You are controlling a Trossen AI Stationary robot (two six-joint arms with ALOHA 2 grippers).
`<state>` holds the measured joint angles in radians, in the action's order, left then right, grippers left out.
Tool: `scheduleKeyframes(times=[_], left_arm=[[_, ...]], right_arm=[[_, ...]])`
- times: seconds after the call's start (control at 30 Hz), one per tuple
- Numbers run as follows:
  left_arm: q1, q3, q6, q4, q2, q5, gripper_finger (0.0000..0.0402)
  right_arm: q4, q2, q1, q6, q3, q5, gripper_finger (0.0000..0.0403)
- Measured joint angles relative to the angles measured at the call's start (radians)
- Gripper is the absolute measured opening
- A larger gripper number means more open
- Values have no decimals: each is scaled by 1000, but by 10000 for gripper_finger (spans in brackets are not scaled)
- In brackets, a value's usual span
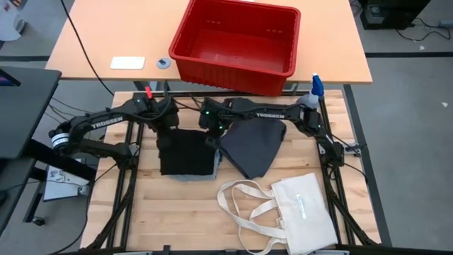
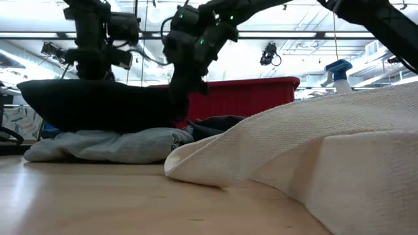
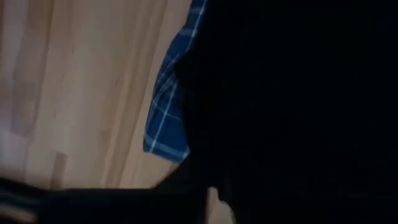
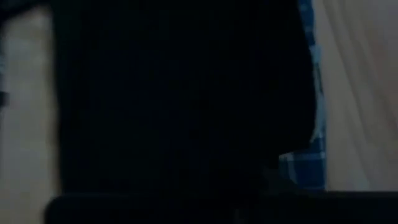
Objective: Fold laundry
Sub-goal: Fold the black shirt
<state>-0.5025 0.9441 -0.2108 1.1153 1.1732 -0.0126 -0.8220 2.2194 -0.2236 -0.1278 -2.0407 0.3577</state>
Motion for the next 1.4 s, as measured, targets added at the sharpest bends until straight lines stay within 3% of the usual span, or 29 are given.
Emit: scheduleKeyframes(times=[0.07,0.3,0.43,0.57,0.67,0.8,0.93,1.1,1.17,1.3,1.4], left_arm=[[3,58,28,47,-4,8,16],[-7,189,-39,84,-32,4,15],[-11,155,-140,47,-29,-43,15],[-12,64,-142,-108,-28,-101,14],[-11,13,-138,-189,-27,-156,14],[-11,-6,-91,-231,-27,-183,22],[-12,70,18,-133,-29,-215,71],[-12,209,122,66,-36,-194,183],[-12,253,228,159,-45,-112,231],[-1,203,457,209,-124,201,301],[14,78,599,191,-201,218,327]], right_arm=[[-5,-34,-1,-12,0,25,21],[-17,-101,-7,-7,0,17,38],[-34,-80,-22,-7,17,66,30],[48,-78,-29,-33,138,58,32],[60,-76,-41,-78,199,111,38],[100,-77,-46,-92,256,91,50],[116,-80,-53,-115,255,85,73],[125,-85,-75,-142,239,85,115],[110,-87,-83,-142,227,88,132],[102,-88,-94,-153,208,89,157],[152,-88,-92,-158,205,98,165]])
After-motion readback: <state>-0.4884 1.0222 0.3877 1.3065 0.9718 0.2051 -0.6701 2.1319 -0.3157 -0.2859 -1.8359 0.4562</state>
